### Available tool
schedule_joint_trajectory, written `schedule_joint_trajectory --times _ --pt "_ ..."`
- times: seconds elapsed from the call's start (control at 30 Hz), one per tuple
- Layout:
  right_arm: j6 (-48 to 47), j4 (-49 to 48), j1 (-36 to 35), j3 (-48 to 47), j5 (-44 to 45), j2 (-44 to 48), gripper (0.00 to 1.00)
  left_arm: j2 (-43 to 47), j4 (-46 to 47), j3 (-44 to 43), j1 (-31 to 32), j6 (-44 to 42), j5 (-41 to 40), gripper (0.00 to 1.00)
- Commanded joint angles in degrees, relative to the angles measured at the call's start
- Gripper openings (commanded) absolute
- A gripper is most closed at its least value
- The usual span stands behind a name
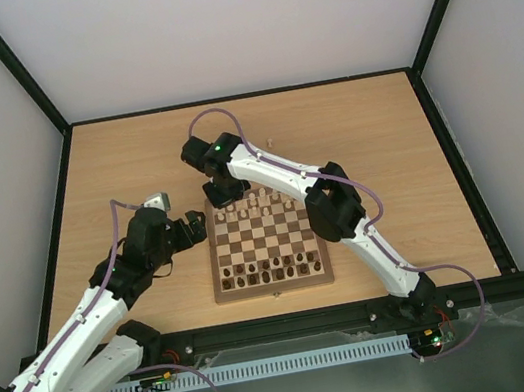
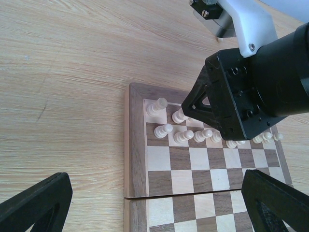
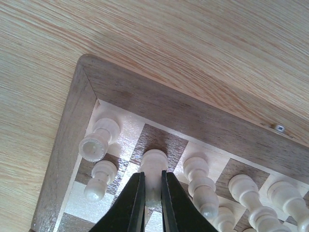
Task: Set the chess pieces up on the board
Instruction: Place the chess piece on the chessboard.
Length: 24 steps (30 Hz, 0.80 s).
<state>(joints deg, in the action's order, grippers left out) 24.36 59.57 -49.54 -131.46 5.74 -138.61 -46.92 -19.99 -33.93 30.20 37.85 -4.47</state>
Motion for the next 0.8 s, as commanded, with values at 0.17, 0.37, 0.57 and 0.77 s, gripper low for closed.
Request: schedule_joint_trajectory --times 0.17,0.37,0.57,0.77 --pt "-0.89 1.19 -0.38 0.68 -0.63 -0.01 0.09 0.09 0.97 0.39 -0.32 -0.58 0.34 0.99" --pt "-0.98 1.12 -0.28 0.68 -0.46 0.09 0.19 -0.01 0.94 0.44 -0.31 -0.58 0.41 0.99" --pt "-1.15 0.78 -0.30 0.56 -0.86 1.32 0.23 -0.10 0.97 0.23 -0.32 -0.51 0.38 0.99" --pt "-1.95 -0.60 3.31 0.24 -0.40 5.45 0.41 -0.38 0.94 -0.26 -0.31 -0.46 0.43 0.99"
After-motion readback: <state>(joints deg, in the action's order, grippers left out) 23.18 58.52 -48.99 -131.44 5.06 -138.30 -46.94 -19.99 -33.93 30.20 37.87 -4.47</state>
